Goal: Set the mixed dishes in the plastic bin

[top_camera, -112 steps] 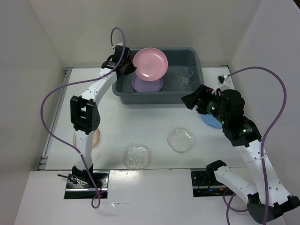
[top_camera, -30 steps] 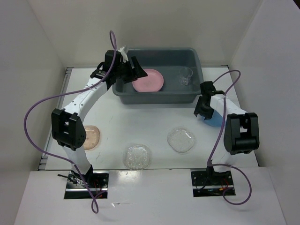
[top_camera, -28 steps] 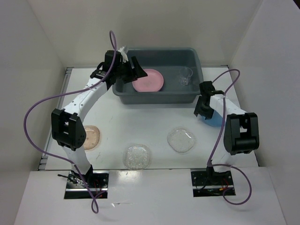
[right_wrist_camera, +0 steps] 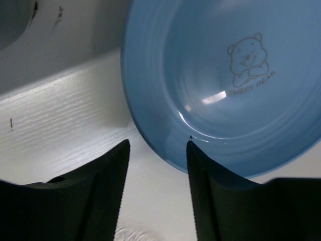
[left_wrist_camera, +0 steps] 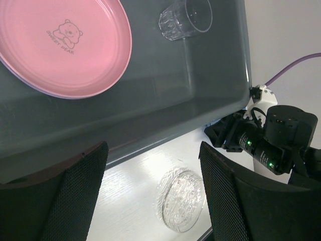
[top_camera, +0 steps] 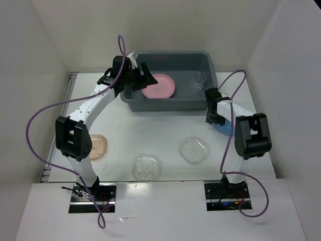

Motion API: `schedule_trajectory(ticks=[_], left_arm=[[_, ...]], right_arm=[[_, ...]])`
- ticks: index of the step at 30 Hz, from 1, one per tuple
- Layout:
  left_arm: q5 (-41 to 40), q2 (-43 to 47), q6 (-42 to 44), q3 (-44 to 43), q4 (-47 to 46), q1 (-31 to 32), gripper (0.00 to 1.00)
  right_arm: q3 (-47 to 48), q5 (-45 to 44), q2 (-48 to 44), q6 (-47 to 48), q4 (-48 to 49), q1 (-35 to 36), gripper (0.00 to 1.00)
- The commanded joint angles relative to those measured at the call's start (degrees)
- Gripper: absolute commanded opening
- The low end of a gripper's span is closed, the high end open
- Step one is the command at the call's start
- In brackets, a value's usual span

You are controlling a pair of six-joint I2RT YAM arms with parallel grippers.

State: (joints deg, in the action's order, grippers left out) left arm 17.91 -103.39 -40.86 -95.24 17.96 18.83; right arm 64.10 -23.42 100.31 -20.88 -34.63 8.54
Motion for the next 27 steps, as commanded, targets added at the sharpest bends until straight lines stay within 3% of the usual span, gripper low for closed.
schedule_trajectory(ticks=[1,9,27], left_arm=[[0.7,2.4,0.5,0.4,-2.1,-0.2,0.81],[0.7,2.4,0.5,0.4,-2.1,-0.2,0.81],[0.2,2.4,0.5,0.4,-2.1,-0.2,0.82]], right_arm=[[-0.4,-0.4,1.6,0.9,1.5,0.5,0.53],[-1.0,1.4,2.2,0.9,1.5,0.5,0.39],[-3.3,11.7,-3.1,-3.5,1.0,0.5,0.41]])
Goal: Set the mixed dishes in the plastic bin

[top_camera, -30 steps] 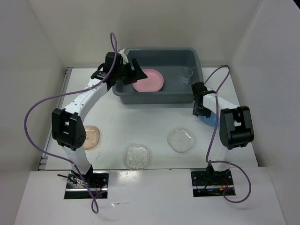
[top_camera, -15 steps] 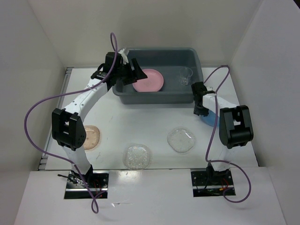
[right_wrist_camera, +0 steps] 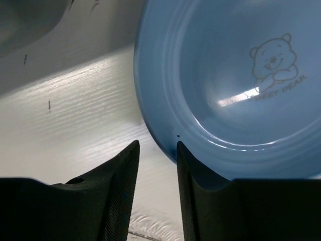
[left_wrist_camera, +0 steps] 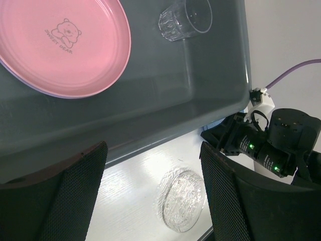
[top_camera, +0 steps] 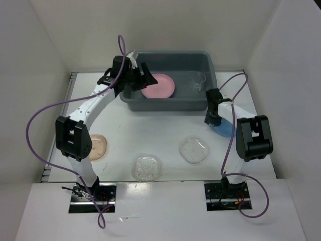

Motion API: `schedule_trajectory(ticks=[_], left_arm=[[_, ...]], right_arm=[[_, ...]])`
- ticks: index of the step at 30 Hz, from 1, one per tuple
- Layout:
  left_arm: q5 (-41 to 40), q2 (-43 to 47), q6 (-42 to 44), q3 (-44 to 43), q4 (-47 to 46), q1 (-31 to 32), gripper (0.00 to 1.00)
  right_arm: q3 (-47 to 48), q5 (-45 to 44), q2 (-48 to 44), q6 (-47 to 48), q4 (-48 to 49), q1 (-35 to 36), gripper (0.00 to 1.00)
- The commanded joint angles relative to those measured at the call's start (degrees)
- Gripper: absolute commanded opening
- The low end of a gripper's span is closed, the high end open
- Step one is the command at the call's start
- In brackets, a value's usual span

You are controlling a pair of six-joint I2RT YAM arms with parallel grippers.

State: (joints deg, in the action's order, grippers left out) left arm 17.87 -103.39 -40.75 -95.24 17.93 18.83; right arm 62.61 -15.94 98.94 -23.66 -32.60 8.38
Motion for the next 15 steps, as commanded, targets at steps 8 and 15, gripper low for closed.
schedule_trajectory(ticks=[8,15], left_arm=[[0.2,2.9,0.4,1.5,-2.1,-0.2,0.82],[-0.3,3.5,0.4,1.5,-2.1,-0.2,0.82]], right_arm=[[-4.9,8.1,-5.9,-3.6,-2.6,0.7,0.41],[-8.0,9.3,-10.1,-5.4,-3.2,1.3,0.41]])
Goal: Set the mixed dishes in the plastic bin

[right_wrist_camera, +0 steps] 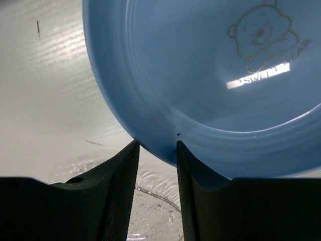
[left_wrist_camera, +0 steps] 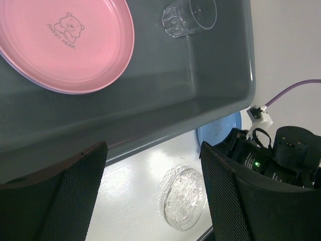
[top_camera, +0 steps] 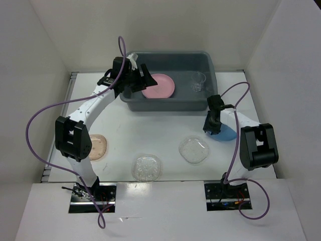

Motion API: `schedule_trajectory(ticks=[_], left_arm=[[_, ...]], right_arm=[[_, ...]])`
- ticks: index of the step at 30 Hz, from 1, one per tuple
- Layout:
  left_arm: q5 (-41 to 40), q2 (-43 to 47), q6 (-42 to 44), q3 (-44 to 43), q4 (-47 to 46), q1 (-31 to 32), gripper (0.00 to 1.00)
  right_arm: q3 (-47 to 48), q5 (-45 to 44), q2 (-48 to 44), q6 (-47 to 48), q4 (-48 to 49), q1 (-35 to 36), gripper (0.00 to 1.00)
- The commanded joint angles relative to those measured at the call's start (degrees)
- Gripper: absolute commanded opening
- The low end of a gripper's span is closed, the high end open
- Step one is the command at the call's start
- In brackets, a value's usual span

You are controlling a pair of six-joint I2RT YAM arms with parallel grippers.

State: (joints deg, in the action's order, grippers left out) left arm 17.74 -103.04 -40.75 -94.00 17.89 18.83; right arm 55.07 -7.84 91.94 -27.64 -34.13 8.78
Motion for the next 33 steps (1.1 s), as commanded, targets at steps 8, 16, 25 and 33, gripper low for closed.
schedule_trajectory(ticks=[8,16,25,33], left_arm=[[-0.2,3.6,0.4,0.2,-2.6,-0.2,0.83],[-0.2,3.6,0.4,0.7,-2.6,-0.2,0.83],[-0.2,4.2,0.4,1.3,-3.1,-0.2,0.83],[-0.2,4.2,0.4,1.3,-3.1,-0.2,0.83]], right_arm=[[0.1,-0.3,-2.5,-2.2,-3.0,1.5,0.34],[1.4,-2.3,2.4,-2.9,-3.6,4.7,0.33],[2.4,-4.8,4.1,-4.4,-4.6,5.8,0.19],[2.9,-6.7,3.6,-5.5,-5.7,5.8,0.25]])
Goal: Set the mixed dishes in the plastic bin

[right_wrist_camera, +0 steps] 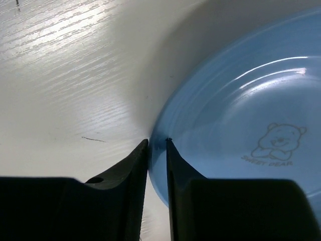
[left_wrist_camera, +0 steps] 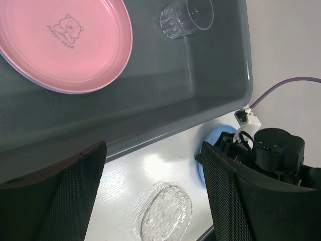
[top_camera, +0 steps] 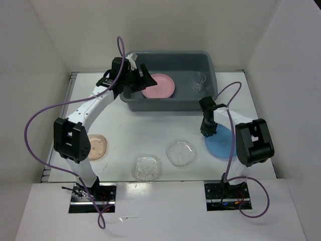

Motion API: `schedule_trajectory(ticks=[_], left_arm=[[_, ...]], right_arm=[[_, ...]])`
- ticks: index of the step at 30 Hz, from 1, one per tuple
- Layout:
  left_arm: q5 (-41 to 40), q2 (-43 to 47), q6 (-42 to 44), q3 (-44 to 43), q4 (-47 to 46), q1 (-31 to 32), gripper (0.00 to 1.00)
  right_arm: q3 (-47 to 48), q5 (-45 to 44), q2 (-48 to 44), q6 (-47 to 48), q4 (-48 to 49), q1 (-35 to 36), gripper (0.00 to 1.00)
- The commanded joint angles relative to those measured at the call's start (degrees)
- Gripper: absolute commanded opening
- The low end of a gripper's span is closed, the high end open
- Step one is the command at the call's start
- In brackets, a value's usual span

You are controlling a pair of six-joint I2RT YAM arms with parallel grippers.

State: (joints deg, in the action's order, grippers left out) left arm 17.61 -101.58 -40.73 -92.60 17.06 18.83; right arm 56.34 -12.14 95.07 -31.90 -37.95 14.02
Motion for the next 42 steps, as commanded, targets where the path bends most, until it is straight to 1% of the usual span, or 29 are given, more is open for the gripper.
schedule_trajectory(ticks=[1,2,3,5,6,7,11,15,20,21,23,24,27,28,29,30,32,33,34,35,36,38,39,40,42], left_arm=[[0.0,2.7,0.4,-0.1,-2.3,-0.2,0.83],[0.0,2.7,0.4,-0.1,-2.3,-0.2,0.83],[0.0,2.7,0.4,-0.1,-2.3,-0.2,0.83],[0.0,2.7,0.4,-0.1,-2.3,-0.2,0.83],[0.0,2.7,0.4,0.4,-2.3,-0.2,0.83],[0.0,2.7,0.4,0.4,-2.3,-0.2,0.83],[0.0,2.7,0.4,0.4,-2.3,-0.2,0.83],[-0.6,3.2,0.4,0.4,-2.3,-0.2,0.83],[-1.1,3.2,0.4,0.4,-2.3,-0.2,0.83],[-1.1,3.8,0.4,0.4,-2.3,-0.2,0.83],[-1.1,3.8,0.4,0.4,-2.8,-0.2,0.83],[-1.1,3.8,0.4,0.4,-2.8,-0.2,0.83],[-2.6,3.8,0.4,0.4,-2.8,-0.2,0.83],[-3.3,3.8,0.4,-0.1,-2.3,-0.2,0.83],[-4.3,3.8,0.4,-0.1,-2.3,-0.2,0.83],[-5.7,3.8,1.0,-0.1,-1.7,-0.2,0.83],[-10.8,3.8,1.6,-0.7,-0.1,-0.2,0.85],[-12.4,3.8,1.6,-0.7,-0.1,-0.7,0.85],[-14.2,4.4,1.6,-0.7,0.5,-0.7,0.85],[-14.3,4.4,1.6,0.0,0.5,-1.8,0.85],[-14.3,5.0,1.6,1.2,0.5,-2.8,0.85],[-14.3,5.7,1.6,1.7,0.5,-3.4,0.85],[-14.3,5.7,1.1,2.6,0.5,-3.4,0.85],[-14.3,6.2,1.1,3.4,0.5,-3.4,0.85],[-14.3,6.2,1.1,3.9,0.5,-3.4,0.85]], right_arm=[[1.7,-2.4,1.2,-1.2,-1.9,0.6,0.22],[1.7,-2.4,1.7,-1.2,-1.9,0.6,0.19],[1.7,-2.4,1.7,-1.2,-1.9,0.6,0.11],[2.2,-2.4,2.2,-1.2,-2.4,0.6,0.02],[2.2,-2.4,2.2,-1.2,-2.4,0.6,0.0],[2.2,-2.4,2.2,-1.2,-2.9,0.6,0.0],[3.4,-6.8,-0.3,-1.8,-5.0,0.6,0.0],[8.6,-7.5,-5.4,-1.8,-9.0,0.6,0.0],[23.8,-7.5,-8.1,1.2,-15.7,1.2,0.0],[29.6,-7.5,-8.1,1.9,-16.9,1.2,0.0],[35.6,-8.0,-5.6,3.8,-20.2,2.6,0.0],[41.2,-8.0,-4.5,4.4,-21.0,3.5,0.0],[48.5,-8.1,1.3,6.2,-22.3,4.3,0.0],[53.2,-8.1,3.1,7.1,-23.0,5.6,0.0],[55.4,-8.1,6.6,7.6,-23.0,6.2,0.0],[59.6,-8.1,8.4,8.8,-23.0,6.8,0.0],[63.9,-7.5,12.0,10.0,-23.0,8.5,0.0],[68.8,-6.9,15.6,10.6,-23.0,9.1,0.0],[71.1,-6.9,17.3,12.0,-23.0,10.2,0.0],[73.2,-6.9,18.9,12.9,-22.3,10.8,0.0],[77.4,-6.3,21.6,13.7,-21.6,11.4,0.0],[82.1,-6.3,24.5,15.5,-20.9,12.2,0.0],[86.6,-4.8,25.9,16.0,-20.1,12.8,0.0],[88.8,-4.0,28.7,16.5,-20.1,12.8,0.0],[93.3,-2.5,31.0,18.0,-18.2,13.9,0.0]])
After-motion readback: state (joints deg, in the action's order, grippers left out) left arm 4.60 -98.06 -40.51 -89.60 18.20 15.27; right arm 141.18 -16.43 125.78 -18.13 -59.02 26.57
